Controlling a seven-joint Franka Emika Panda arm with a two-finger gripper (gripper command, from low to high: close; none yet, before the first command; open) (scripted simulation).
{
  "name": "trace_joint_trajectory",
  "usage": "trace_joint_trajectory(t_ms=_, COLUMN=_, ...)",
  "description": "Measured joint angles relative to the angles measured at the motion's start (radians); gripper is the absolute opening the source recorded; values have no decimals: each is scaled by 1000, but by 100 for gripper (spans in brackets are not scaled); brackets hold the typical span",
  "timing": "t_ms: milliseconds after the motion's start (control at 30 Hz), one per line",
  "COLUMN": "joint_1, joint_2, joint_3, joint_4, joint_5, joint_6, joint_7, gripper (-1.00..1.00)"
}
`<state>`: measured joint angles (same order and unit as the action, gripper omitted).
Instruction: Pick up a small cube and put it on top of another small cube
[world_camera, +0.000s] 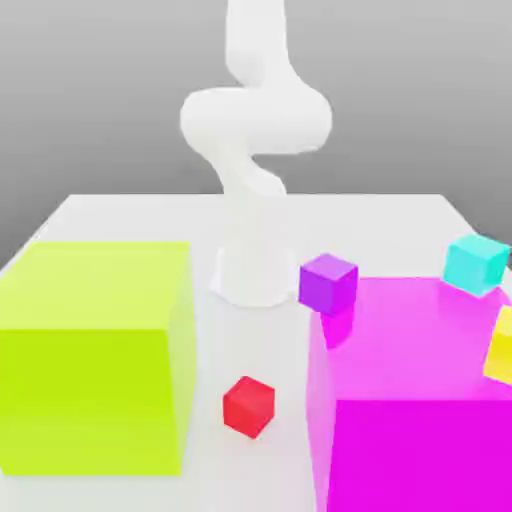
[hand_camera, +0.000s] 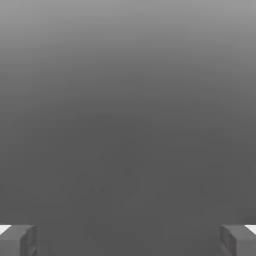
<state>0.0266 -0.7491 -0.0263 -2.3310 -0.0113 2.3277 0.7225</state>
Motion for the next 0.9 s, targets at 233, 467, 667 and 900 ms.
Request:
trace_joint_trajectory(t_ms=233, joint_1=87, joint_2=148, joint_3=-99, joint_4=-81, joint_5=-25, joint_6=67, joint_7=-266, gripper=0)
trace_joint_trajectory(t_ms=467, joint_1=160, joint_2=292, joint_3=-198, joint_4=-159, joint_5=-22, joint_6=133, joint_7=-552, gripper=0)
trace_joint_trajectory(t_ms=667, joint_1=220, joint_2=426, joint_3=-283, joint_4=-238, joint_5=-2, joint_6=202, joint_7=-811, gripper=0)
trace_joint_trajectory(t_ms=900, joint_1=275, joint_2=642, joint_3=-324, joint_4=-422, joint_5=31, joint_6=392, joint_7=-1016, gripper=0)
